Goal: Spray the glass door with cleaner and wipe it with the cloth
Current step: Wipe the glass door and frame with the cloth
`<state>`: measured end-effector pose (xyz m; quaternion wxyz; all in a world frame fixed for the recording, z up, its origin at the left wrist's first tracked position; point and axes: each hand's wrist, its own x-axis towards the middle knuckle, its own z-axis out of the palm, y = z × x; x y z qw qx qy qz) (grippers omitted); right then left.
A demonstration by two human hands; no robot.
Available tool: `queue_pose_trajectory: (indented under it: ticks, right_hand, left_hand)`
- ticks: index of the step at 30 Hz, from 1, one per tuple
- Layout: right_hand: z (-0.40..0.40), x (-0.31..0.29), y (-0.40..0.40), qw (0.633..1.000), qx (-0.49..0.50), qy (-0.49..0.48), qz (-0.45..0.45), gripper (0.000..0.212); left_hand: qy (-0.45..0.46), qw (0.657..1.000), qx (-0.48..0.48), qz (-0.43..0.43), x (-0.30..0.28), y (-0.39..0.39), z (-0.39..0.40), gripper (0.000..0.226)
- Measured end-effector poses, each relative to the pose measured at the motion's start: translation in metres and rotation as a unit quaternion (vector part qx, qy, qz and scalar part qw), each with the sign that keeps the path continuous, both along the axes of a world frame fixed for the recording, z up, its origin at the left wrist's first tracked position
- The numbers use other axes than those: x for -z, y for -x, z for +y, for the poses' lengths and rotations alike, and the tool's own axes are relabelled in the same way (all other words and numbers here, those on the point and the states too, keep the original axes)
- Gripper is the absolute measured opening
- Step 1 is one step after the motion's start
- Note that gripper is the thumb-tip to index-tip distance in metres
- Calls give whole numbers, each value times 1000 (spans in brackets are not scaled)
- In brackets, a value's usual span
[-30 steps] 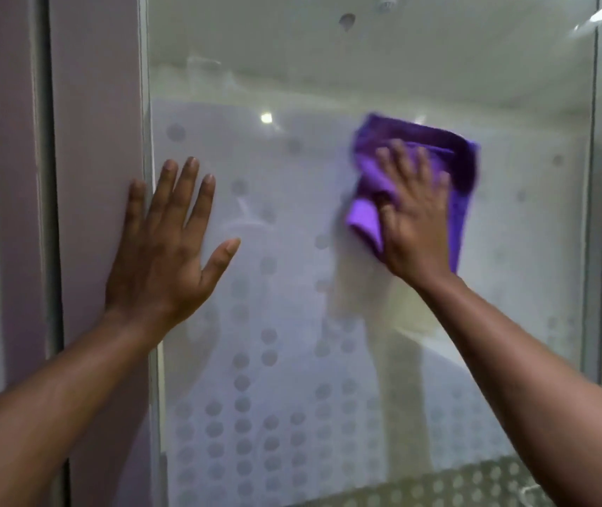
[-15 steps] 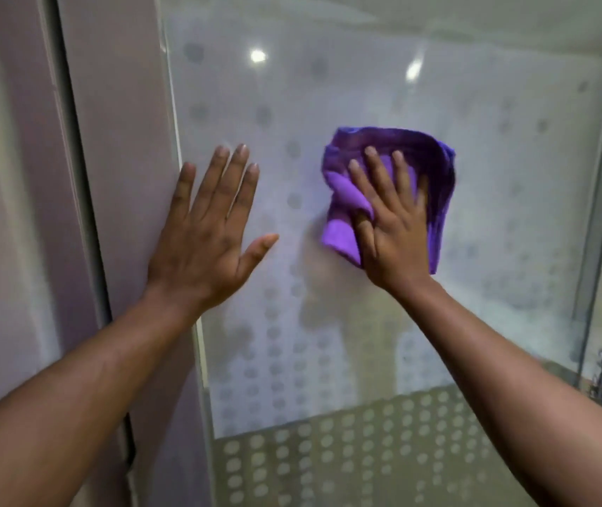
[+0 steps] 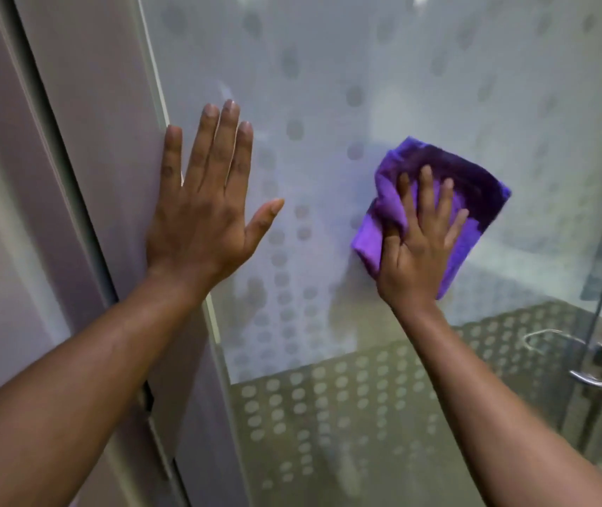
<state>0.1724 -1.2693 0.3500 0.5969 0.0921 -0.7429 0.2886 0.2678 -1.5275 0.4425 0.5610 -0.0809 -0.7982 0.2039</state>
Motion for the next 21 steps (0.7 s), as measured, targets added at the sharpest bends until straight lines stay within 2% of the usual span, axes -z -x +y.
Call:
queue_pose_trajectory:
  ticks: [1,2,3,4,6,8,9,10,11,12,13,14,15,16,17,19,21]
  right_hand:
    - [-20,3,-6,991,10,126,-35,68]
    - [-43,5,-15,977,21,203,-62,68]
    - [-63,8,-25,972,27,220,-74,69]
    - [-76,15,-32,980,19,184,-73,70]
    - [-76,39,-34,998,-20,15,-52,72]
    - [-42,63,-25,986,-39,-165,4,70]
    - [-22,73,-17,975,-38,-218,24,67]
    - [-7,83,-9,974,-32,-221,27,65]
    - [2,90,-5,986,-29,-164,11,66]
    - [1,93,-5,998,-28,-47,-21,69]
    - [-13,93,-9,993,-23,101,-57,72]
    - [-35,89,-15,969,-10,229,-87,72]
    - [-62,86,-25,948,7,299,-106,72]
    - [-87,85,-35,949,16,294,-115,73]
    - [-107,91,-45,968,0,224,-115,76]
    - [-122,121,-57,995,-57,-14,-83,81]
    - [-91,141,-48,977,-68,-198,-29,76]
  left_hand:
    - [5,1000,-2,-3,0,-1,1,85]
    - [14,1000,-2,-6,0,-1,2,86]
    - [27,1000,3,-8,-1,-2,2,86]
    - [43,999,10,-11,-1,-3,3,86]
    - [82,996,18,-26,0,-3,2,86]
    - [130,991,25,-37,2,-2,0,87]
    - [147,988,27,-38,3,-2,0,87]
    - [154,987,24,-37,4,-2,0,88]
    - [154,987,18,-37,3,-1,0,88]
    - [150,988,14,-37,4,-1,1,88]
    - [145,989,13,-37,4,-1,1,88]
    - [142,989,16,-37,5,-1,1,88]
    - [142,989,19,-37,5,-1,1,88]
    - [143,989,23,-39,5,-1,0,88]
    - [144,988,26,-42,5,-1,1,88]
    - [137,989,33,-48,4,-1,0,86]
    - [125,991,38,-43,4,-2,-1,84]
